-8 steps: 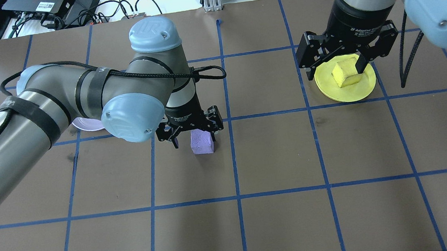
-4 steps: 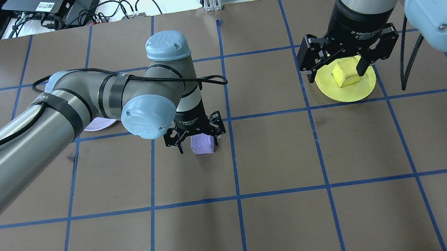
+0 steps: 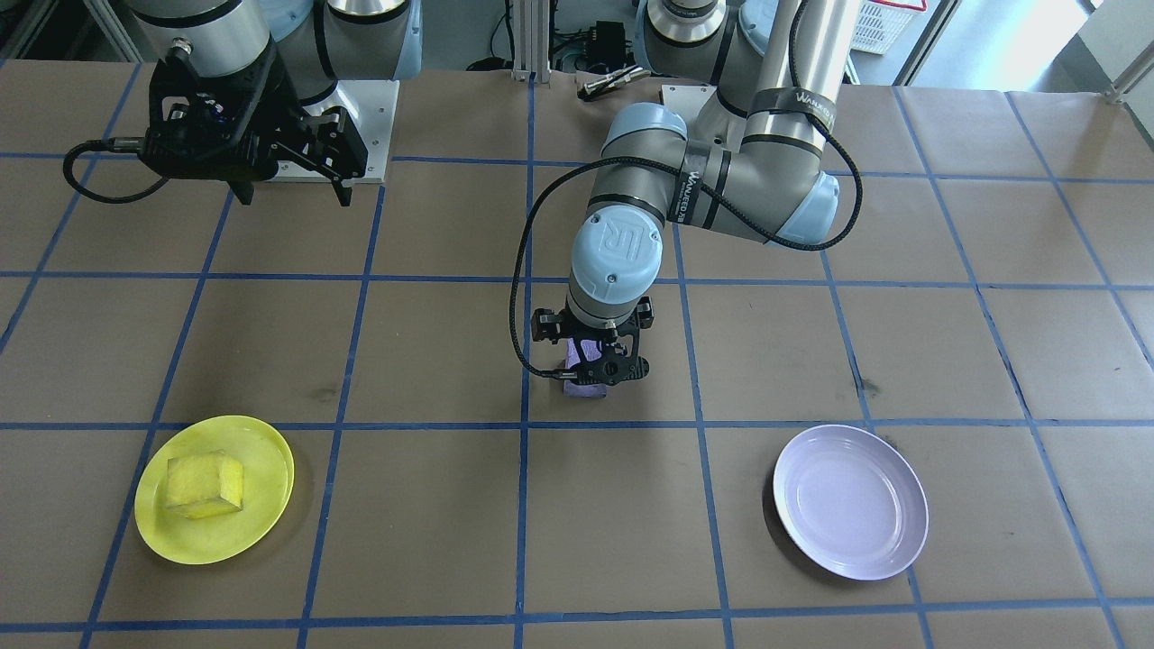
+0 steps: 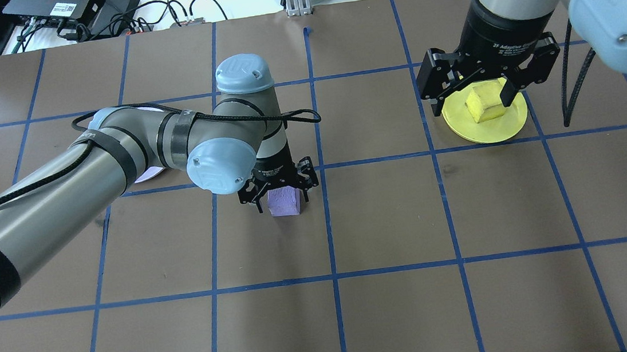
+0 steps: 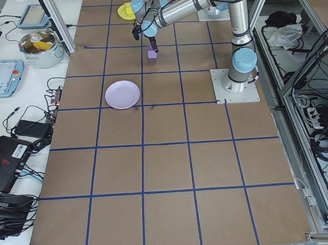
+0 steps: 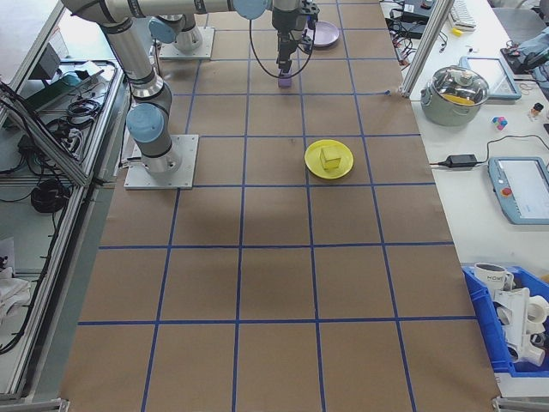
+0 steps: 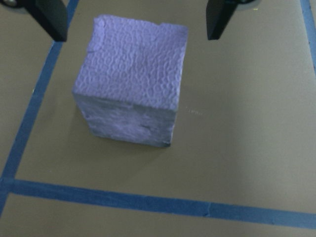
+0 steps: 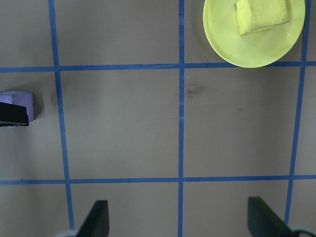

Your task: Sort blocks by color into plates

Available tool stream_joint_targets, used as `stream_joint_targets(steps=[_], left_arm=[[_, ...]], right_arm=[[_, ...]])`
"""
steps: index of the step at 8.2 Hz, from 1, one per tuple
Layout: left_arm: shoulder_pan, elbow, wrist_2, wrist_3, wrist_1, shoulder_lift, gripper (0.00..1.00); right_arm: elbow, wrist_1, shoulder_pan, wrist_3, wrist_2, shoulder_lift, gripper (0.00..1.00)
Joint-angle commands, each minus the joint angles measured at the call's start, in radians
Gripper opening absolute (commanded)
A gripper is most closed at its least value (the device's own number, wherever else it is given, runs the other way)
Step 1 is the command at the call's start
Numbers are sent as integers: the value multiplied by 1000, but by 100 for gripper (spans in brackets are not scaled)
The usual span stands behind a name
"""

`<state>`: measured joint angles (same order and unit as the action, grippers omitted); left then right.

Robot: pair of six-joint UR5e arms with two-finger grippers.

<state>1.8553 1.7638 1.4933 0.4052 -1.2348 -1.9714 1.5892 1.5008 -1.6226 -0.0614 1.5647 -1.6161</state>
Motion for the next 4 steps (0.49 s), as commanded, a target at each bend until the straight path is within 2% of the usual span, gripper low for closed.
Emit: stream_joint_targets(steps=[1, 2, 3, 4], left_arm=[[-1, -1, 1, -5, 32, -47, 100], [-1, -1, 2, -6, 35, -53, 100], [-2, -3, -1, -22, 85, -60, 54], [-2, 0, -2, -28, 90, -61, 16]], right_arm=[[0, -1, 0, 0, 0, -1, 100], [0, 2, 0, 0, 0, -1, 100], [0, 4, 0, 0, 0, 1, 100], [0, 4, 0, 0, 0, 1, 100]])
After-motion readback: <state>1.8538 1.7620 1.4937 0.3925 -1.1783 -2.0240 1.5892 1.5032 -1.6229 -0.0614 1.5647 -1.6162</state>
